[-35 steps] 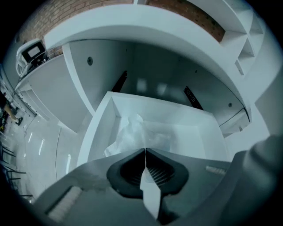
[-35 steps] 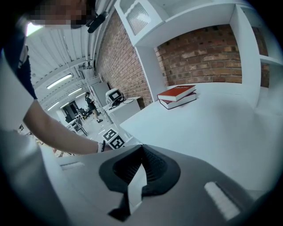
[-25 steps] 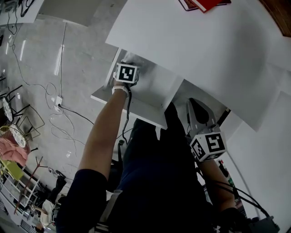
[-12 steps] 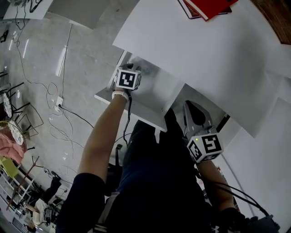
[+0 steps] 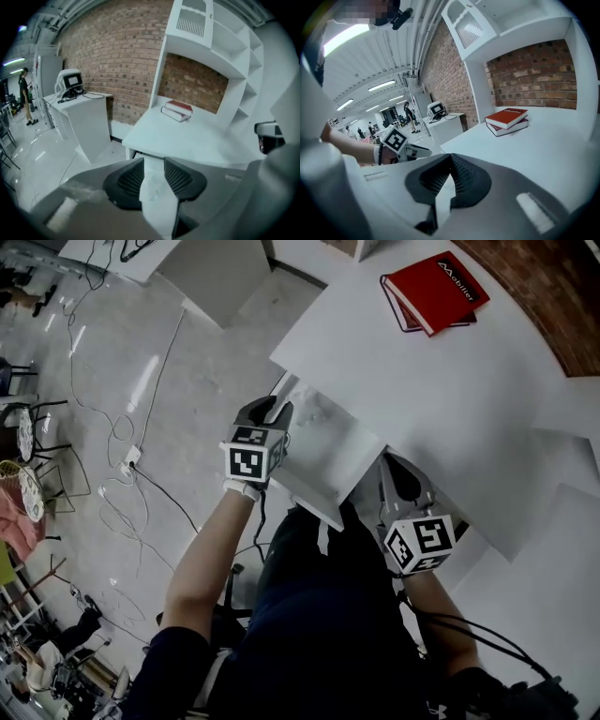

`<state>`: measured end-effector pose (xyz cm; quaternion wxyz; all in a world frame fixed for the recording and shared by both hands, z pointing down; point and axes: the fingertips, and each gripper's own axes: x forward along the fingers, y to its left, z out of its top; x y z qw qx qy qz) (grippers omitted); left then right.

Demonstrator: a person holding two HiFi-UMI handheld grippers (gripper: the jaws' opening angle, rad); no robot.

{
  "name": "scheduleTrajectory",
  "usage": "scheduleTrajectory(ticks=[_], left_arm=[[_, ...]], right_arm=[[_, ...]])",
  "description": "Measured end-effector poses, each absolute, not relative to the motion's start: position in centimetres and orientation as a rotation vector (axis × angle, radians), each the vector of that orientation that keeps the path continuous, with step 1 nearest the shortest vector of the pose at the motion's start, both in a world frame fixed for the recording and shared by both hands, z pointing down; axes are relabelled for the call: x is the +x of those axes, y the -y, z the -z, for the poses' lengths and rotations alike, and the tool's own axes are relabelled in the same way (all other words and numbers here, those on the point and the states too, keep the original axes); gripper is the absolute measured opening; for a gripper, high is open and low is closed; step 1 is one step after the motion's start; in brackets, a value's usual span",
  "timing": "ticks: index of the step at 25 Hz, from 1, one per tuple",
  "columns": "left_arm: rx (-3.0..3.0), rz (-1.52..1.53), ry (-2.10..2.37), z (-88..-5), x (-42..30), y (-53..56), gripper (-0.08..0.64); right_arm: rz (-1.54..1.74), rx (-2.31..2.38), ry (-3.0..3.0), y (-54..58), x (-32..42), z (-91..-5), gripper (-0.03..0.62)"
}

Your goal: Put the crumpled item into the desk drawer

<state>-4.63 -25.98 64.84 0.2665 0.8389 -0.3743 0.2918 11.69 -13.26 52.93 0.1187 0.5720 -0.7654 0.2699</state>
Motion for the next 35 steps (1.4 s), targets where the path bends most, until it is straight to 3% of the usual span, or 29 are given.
scheduleTrajectory(ticks=[19,23,27,35], left_arm=[[2.599,-0.348,1.445,-39.2,-8.6,19.6,0.14],[2.641,-0.27,1.503,-35.9,-9.0,18.7,0.098],[2.69,-0.197,1.544,-32.9,-9.1,17.9,0.003],[2.764,-0.103,1.57,-28.7,-8.9,16.9,0.003]], right_arm=[[-0.41,1.603,2.535,17.6,8.9,-42.0,0.002],[-0.282,1.595,2.584,17.9,8.4,-38.5,0.002],[-0.151,1.599,2.622,18.1,8.1,-35.0,0.002],[0.069,1.602,2.673,17.6,7.4,-29.1,0.002]])
